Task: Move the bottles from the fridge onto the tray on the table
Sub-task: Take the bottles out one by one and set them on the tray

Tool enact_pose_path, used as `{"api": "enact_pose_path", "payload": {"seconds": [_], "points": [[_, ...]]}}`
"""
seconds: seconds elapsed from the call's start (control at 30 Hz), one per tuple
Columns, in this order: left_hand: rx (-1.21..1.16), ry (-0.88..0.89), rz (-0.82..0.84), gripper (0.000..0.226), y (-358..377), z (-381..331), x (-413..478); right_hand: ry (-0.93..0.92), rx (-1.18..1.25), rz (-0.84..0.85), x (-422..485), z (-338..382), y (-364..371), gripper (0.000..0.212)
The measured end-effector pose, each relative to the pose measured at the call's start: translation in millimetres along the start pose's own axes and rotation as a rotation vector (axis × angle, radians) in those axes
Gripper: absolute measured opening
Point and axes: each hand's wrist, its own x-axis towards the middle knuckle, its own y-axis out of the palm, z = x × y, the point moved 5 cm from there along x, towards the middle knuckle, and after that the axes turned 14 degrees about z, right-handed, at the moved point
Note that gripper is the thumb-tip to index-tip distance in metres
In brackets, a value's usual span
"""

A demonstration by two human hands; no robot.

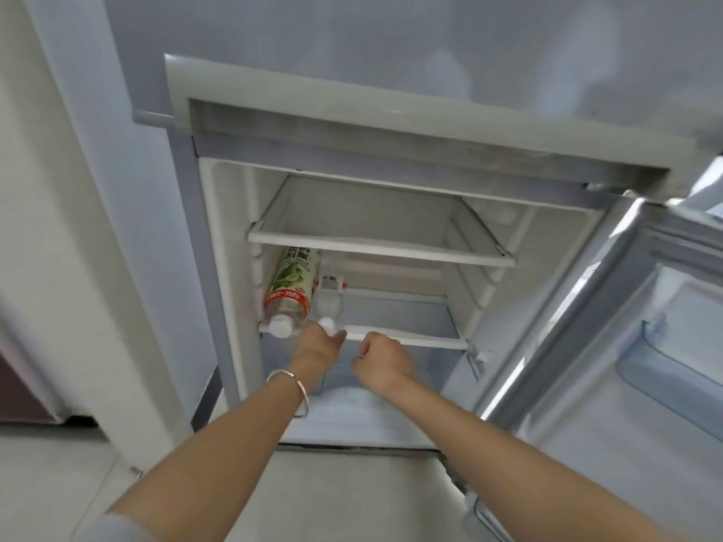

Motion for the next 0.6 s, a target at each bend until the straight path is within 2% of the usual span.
{"api": "enact_pose_path", "payload": {"seconds": [0.1, 0.2, 0.3, 0.4, 0.6], "points": [[-0.423, -0.076, 0.038, 0.045, 9, 5, 13, -0.003, 0.033, -0.004, -3, -14, -8, 0.019], [-0.624, -0.098, 0.025, 0.032, 12, 5, 17, 0.005, 0.058, -0.019, -6, -29, -19, 0.016], [-0.478, -0.106, 0.008, 0.04, 9, 3, 11, 0.015, 0.056, -0.018, -9, -39, -23, 0.014], [-0.338, 0.004, -0.027, 0.044, 4, -10, -6, 0.011, 0.105, -0.023, -14, -44, -19, 0.017], [-0.065, 0.21, -0.138, 0.041, -32, -54, -69, -0.055, 0.199, 0.004, -22, -40, -21, 0.069]]}}
